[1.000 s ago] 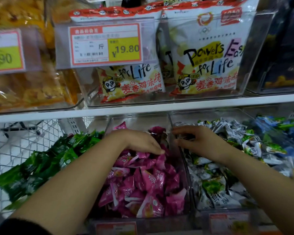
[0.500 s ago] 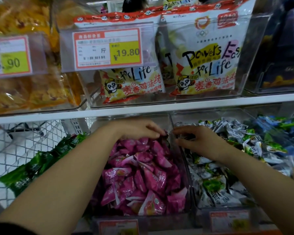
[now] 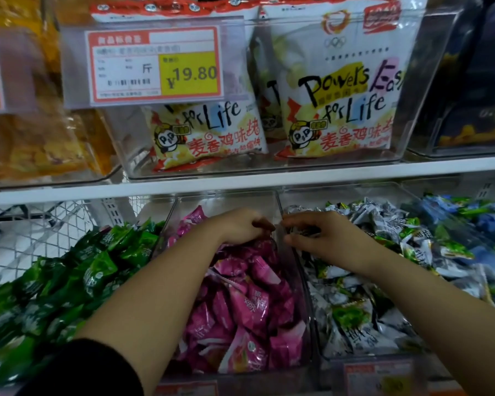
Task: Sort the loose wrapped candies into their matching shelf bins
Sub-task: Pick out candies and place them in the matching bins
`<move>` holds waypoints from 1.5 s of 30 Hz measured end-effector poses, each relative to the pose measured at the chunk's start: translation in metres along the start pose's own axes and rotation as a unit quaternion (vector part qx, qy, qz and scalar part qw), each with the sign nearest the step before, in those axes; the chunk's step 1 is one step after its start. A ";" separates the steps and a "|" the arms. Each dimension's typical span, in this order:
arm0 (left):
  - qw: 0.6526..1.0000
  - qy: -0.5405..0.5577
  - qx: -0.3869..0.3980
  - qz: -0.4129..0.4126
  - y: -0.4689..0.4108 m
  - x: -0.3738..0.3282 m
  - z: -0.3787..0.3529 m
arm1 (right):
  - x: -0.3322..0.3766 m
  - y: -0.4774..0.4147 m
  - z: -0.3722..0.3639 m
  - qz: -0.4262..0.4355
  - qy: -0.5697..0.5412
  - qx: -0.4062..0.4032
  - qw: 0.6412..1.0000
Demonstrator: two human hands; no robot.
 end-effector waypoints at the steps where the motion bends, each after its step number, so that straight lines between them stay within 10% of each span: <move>1: 1.000 0.000 0.018 0.008 0.004 0.001 -0.001 | -0.001 0.000 0.000 -0.003 0.000 -0.002 1.000; 18: 0.984 -0.048 0.168 0.033 0.084 -0.006 -0.008 | 0.001 0.004 -0.001 -0.009 0.009 0.010 1.000; 27: 0.998 0.049 -0.043 0.019 0.029 0.003 0.036 | -0.001 0.001 -0.001 -0.009 0.003 0.010 1.000; 45: 0.998 0.058 0.014 0.023 -0.013 0.017 -0.003 | 0.000 0.001 -0.002 -0.008 -0.033 0.004 0.999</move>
Point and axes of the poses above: each hand's wrist, its own y-axis away from the middle knuckle, its own z-axis out of the back of the hand, x = y × z, the point moved 10 cm from there along -y, towards the middle knuckle, and after that the axes turned 6 degrees about x, right-handed, at the moved point
